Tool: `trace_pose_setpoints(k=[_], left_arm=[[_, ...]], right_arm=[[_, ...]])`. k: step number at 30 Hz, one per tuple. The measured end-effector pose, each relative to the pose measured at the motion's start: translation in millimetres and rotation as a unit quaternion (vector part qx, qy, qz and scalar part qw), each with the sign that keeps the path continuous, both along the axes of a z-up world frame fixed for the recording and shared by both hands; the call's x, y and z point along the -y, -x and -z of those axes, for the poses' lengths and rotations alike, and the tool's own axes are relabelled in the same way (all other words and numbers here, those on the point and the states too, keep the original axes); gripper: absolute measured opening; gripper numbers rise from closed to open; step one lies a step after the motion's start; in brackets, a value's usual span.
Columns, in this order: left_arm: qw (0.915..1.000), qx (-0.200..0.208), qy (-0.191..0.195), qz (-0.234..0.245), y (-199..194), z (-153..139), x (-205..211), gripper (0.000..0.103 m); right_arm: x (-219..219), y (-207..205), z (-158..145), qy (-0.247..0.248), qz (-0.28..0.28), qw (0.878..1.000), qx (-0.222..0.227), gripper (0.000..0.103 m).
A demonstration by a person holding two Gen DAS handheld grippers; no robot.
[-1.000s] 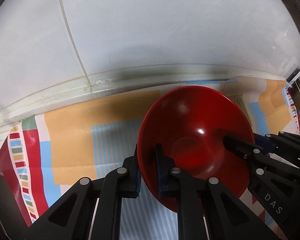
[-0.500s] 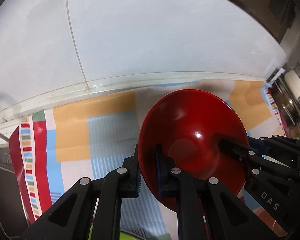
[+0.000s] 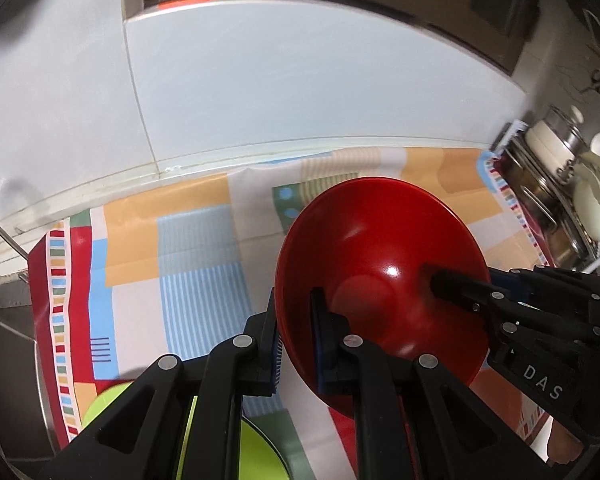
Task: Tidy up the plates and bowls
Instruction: 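Lift the red bowl with both grippers and carry it over the pink bowl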
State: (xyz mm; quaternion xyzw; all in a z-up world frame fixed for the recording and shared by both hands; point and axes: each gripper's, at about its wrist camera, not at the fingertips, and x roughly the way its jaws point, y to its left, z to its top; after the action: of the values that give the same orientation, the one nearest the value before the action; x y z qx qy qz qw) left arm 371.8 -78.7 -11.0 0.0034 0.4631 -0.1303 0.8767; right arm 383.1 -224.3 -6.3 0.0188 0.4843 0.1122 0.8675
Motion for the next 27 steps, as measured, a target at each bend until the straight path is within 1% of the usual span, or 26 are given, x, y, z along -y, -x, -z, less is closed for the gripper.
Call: trace_pose_setpoints(k=[5, 16, 20, 27], left_arm=[[0.9997, 0.017, 0.003, 0.016, 26, -7, 11, 0.015], [0.9980, 0.021, 0.027, 0.053, 70, -11, 37, 0.016], [0.9970, 0.018, 0.035, 0.066, 85, -8, 49, 0.017], [0.9953, 0.009, 0.036, 0.090, 104, 0, 69, 0.018]], right_arm=[[16, 29, -6, -0.007, 0.007, 1.000, 0.009, 0.015], [42, 87, -23, 0.006, 0.027, 0.999, 0.040, 0.015], [53, 102, -23, 0.007, 0.032, 0.999, 0.041, 0.015], [73, 126, -18, 0.008, 0.047, 0.998, 0.035, 0.015]])
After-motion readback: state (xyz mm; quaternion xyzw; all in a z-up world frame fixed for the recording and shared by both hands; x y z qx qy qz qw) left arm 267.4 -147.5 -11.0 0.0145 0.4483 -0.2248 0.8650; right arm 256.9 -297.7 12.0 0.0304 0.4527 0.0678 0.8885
